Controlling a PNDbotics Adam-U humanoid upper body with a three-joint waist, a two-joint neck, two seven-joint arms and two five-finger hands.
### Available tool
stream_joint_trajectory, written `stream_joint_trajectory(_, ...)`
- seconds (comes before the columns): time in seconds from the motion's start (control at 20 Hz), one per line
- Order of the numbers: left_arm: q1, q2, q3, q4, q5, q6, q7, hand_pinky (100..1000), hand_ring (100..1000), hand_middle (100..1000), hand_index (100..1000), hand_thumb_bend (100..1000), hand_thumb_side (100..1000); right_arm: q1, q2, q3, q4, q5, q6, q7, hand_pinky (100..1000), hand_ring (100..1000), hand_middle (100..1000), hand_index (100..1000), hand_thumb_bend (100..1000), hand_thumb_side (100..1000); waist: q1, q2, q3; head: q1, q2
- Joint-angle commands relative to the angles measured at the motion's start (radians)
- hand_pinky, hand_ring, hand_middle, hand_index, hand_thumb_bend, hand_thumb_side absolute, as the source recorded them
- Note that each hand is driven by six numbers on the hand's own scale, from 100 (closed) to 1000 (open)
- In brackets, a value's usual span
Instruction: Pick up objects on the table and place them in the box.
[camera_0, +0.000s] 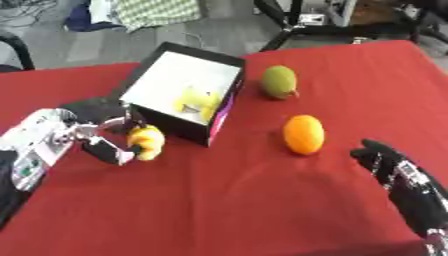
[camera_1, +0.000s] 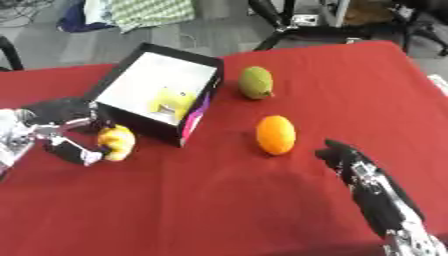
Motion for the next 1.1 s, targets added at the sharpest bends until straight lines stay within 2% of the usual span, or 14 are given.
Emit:
stream_joint_trajectory(0.05, -0.04, 0.081, 0.058, -0.091, 0.051, 0.028, -0.01, 544, 386, 375, 608, 147, 235, -0.002, -0.013, -0.006, -0.011, 0.0, 0.0, -0.004, 1000, 907, 754, 895, 100, 865, 0.011, -0.029, -0.001, -0.001, -0.002)
stream_joint_trajectory(0.15, -0.08, 0.092, 0.082, -0.111, 0.076, 0.06, -0.025, 547, 404, 385, 611, 161, 213, -0.001, -0.014, -0.004, -0.011, 0.0, 0.0, -0.002, 1000, 907, 754, 896, 100, 866, 0.01, -0.031, -0.001, 0.002, -0.002)
stream_joint_trajectory(0.25, -0.129, 0.077, 0.08, -0.087, 0.067, 0.092, -0.033, 554, 409, 390, 617, 179, 209, 0.001, -0.015, -0.001, -0.01, -0.001, 0.0, 0.0, 1000, 907, 754, 895, 100, 867, 0.009, -0.032, -0.002, 0.006, -0.002)
stream_joint_trajectory(0.6, -0.283, -0.087, 0.06, 0.088, -0.038, 0.199, -0.022, 564, 419, 402, 632, 201, 212, 0.0, -0.009, 0.002, -0.008, -0.004, 0.001, 0.004, 1000, 907, 754, 896, 100, 874, 0.001, -0.029, -0.015, 0.018, -0.002)
stream_joint_trajectory(0.85, -0.329, -0.218, 0.079, 0.223, -0.121, 0.276, -0.002, 567, 424, 410, 641, 203, 217, -0.003, -0.005, 0.006, -0.007, -0.007, 0.002, 0.008, 1000, 907, 754, 896, 100, 880, -0.005, -0.023, -0.022, 0.019, -0.002)
stream_joint_trajectory(1.1, -0.338, -0.298, 0.116, 0.355, -0.202, 0.356, 0.04, 574, 436, 427, 660, 202, 231, -0.008, -0.002, 0.011, -0.006, -0.01, 0.004, 0.013, 1000, 907, 753, 895, 100, 888, -0.011, -0.016, -0.032, 0.019, -0.002)
